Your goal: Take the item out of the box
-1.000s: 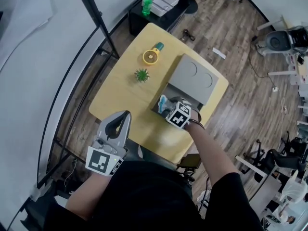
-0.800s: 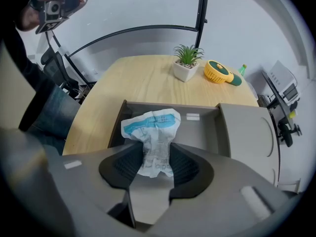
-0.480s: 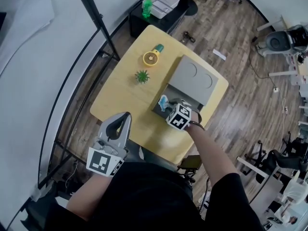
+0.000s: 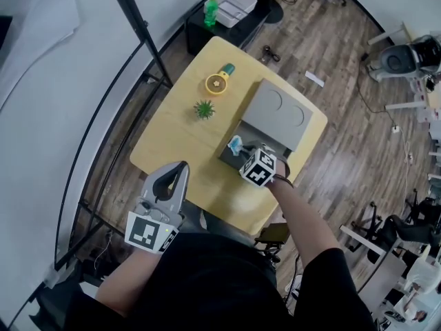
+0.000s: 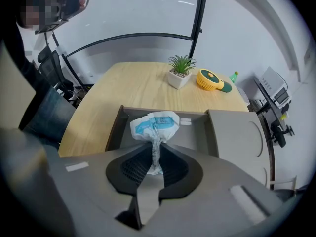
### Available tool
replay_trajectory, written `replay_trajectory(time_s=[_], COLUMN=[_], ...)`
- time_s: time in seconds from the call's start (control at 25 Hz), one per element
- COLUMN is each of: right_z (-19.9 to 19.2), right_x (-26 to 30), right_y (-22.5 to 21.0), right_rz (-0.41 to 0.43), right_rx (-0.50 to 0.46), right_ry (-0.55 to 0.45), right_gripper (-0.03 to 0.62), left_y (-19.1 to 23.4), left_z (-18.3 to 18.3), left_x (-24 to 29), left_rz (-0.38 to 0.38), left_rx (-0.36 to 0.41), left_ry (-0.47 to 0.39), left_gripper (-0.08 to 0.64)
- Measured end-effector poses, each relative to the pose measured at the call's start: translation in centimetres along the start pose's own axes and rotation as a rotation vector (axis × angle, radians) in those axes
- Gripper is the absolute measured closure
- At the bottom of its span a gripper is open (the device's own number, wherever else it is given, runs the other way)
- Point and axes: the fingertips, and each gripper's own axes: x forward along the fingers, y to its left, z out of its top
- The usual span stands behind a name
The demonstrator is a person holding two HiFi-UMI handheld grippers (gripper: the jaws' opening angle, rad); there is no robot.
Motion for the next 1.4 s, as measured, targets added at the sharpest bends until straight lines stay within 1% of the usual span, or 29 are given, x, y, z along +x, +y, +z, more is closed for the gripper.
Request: replay_trajectory(time_s=[0.32,0.48,0.64,0.8,1.0,1.24,1.4], right_z=[0.0,0.7,2.0,4.0,6.9,9.7,10.6], right_x=[-0.3,-1.3,-4.1,-8.5,-16.1,-26.1,-32.1], right_y=[-0.4,-0.8,-1.4,-2.4,-4.1,-5.4,-5.6], right_rz=[-0.02,-0.036,-0.071,-0.135,-0.254,-0.369,-0.429], right_rx=[0.045,0.063,0.065,0.039,0.02,0.094,0.158], right_ry=[-0.023,-0.064,-0.128,-0.215,-0.356,-0.57,-0.698], right_gripper=[0.554,0.554,0.553,0.552,0.552,0.552,0.552], left_y=[0.1,0.1,0.0,-0.2,-1.0,-2.6,-3.8], left_z=[0.0,0.0,0.5,1.6,3.6,6.2,7.9], left_x=[-0.3,-0.3,0.2,0.9,2.3,3.8,4.5], left_rz=[0.0,-0.001,-0.009,-0.025,-0.061,-0.114,-0.15], left_rx=[0.0,0.002,0.004,0.014,0.035,0.066,0.089], left_ry=[-0.002,-0.006,-0.018,-0.041,-0.081,-0.115,-0.137], left_gripper=[0.56,0.56,0.56,0.56,0.56,0.56,0.56])
